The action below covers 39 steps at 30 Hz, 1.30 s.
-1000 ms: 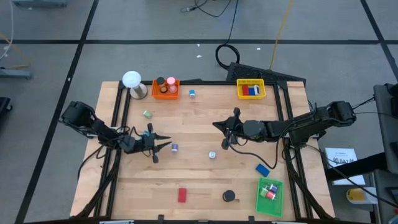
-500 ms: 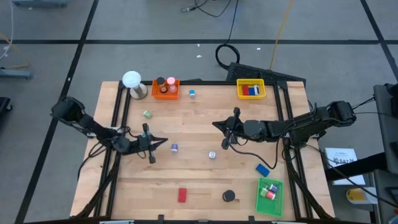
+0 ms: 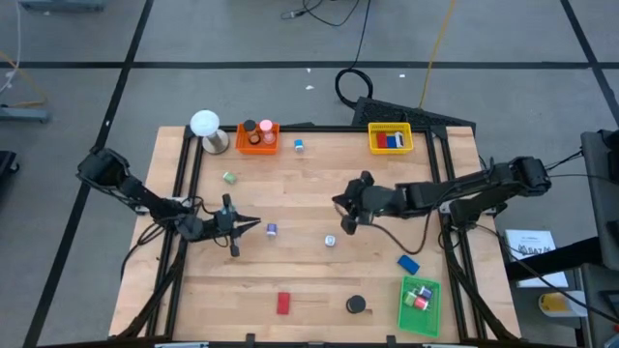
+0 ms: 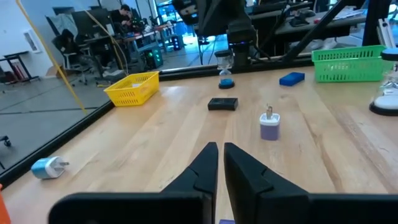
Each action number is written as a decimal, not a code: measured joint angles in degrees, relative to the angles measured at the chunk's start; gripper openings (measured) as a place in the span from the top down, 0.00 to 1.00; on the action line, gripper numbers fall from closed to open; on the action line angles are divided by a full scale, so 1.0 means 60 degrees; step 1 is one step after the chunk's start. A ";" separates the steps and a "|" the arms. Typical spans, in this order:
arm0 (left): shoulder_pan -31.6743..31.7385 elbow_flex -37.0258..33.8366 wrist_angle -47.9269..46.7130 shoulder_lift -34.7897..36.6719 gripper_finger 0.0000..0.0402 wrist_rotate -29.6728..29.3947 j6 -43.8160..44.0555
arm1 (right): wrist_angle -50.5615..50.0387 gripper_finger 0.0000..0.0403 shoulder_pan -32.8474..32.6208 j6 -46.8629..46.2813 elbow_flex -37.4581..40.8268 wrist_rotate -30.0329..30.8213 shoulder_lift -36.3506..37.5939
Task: Pick & Place Office items
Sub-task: Put the bottom purple charger adapter into the green basket
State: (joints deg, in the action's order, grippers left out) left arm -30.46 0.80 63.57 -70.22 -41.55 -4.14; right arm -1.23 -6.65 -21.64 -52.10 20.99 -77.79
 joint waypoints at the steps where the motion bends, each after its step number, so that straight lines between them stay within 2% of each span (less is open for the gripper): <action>1: 0.0004 0.0000 0.0000 0.0000 0.92 -0.0003 0.0000 | -0.0599 0.99 -0.0026 -0.0255 -0.0214 0.0112 -0.0158; 3: 0.0004 0.0000 0.0000 0.0000 0.92 0.0001 0.0000 | -0.1517 0.99 -0.0124 -0.0723 -0.0463 0.0134 -0.0381; 6: 0.0004 0.0004 0.0018 0.0000 0.93 0.0001 -0.0004 | -0.1622 0.95 -0.0267 -0.0990 -0.0630 -0.0448 -0.0780; 11: 0.0007 0.0004 0.0018 0.0000 0.96 0.0006 -0.0007 | -0.1712 0.81 -0.0771 -0.1127 -0.0611 -0.1009 -0.1213; 14: 0.0007 0.0004 0.0018 0.0000 0.98 0.0008 -0.0007 | -0.1738 0.70 -0.1195 -0.1097 -0.0611 -0.0848 -0.1387; 18: 0.0007 0.0005 0.0015 0.0000 0.99 0.0012 -0.0007 | -0.1695 0.55 -0.1758 -0.1135 -0.0611 -0.0018 -0.1771; 24: 0.0007 0.0007 0.0015 0.0000 0.94 0.0012 -0.0011 | -0.1094 0.38 -0.2093 -0.1356 -0.0608 0.0246 -0.2747; 27: 0.0007 0.0007 0.0015 0.0000 0.92 0.0012 -0.0011 | -0.0546 0.33 -0.2099 -0.1360 -0.0611 0.0236 -0.3260; 32: 0.0007 0.0007 0.0015 0.0000 0.92 0.0012 -0.0011 | -0.0693 0.27 -0.2099 -0.1293 -0.0604 0.0240 -0.3588; 39: 0.0007 0.0007 0.0015 0.0000 0.92 0.0012 -0.0011 | -0.0250 0.26 -0.1876 -0.1180 -0.0608 0.0215 -0.3624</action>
State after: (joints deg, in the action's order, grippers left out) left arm -30.41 0.84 63.66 -70.22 -41.47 -4.21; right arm -2.73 -17.90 -28.72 -55.75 22.28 -99.53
